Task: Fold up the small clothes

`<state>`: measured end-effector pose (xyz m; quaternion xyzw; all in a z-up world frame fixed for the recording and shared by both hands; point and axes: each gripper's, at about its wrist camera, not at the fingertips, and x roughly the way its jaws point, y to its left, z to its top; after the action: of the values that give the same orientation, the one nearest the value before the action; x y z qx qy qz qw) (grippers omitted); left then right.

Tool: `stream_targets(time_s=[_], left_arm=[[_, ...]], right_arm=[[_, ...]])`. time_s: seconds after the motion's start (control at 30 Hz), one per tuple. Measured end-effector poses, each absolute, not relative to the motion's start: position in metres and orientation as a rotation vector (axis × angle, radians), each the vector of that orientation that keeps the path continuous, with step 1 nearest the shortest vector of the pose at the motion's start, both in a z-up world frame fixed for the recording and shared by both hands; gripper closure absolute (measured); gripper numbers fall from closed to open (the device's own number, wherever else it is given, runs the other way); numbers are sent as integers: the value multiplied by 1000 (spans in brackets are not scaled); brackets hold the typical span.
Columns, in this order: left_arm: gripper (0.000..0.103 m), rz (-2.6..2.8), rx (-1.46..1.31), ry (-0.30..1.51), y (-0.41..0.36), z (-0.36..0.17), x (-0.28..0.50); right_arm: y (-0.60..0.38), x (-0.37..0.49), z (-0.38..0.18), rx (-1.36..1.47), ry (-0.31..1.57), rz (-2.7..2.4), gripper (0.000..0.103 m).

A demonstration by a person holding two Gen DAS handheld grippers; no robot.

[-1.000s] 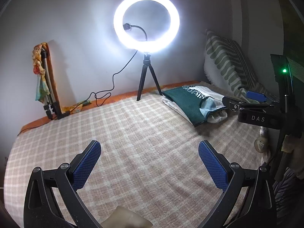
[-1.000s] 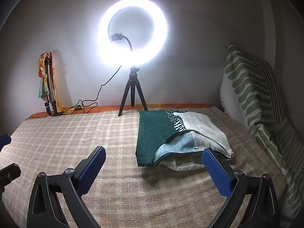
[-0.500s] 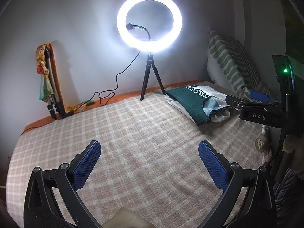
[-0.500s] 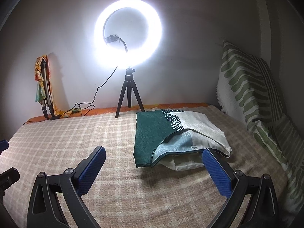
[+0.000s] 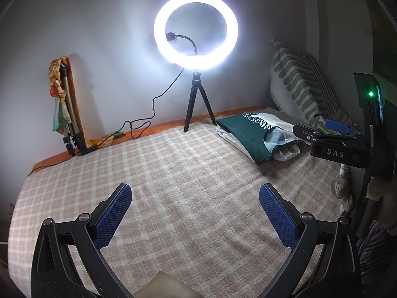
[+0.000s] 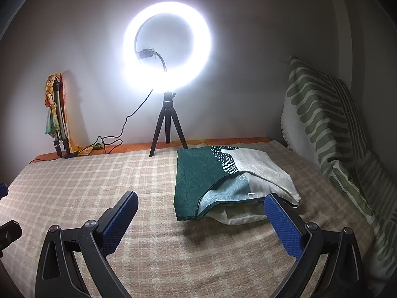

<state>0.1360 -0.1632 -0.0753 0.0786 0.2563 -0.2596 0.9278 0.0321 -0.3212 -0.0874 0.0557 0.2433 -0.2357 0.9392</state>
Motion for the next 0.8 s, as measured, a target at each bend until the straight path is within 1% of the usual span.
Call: stream_targets(time_s=[0.8], left_arm=[[1, -532, 160, 523, -163, -73, 135]], right_arm=[[-321, 32, -86, 118, 494, -481, 0]])
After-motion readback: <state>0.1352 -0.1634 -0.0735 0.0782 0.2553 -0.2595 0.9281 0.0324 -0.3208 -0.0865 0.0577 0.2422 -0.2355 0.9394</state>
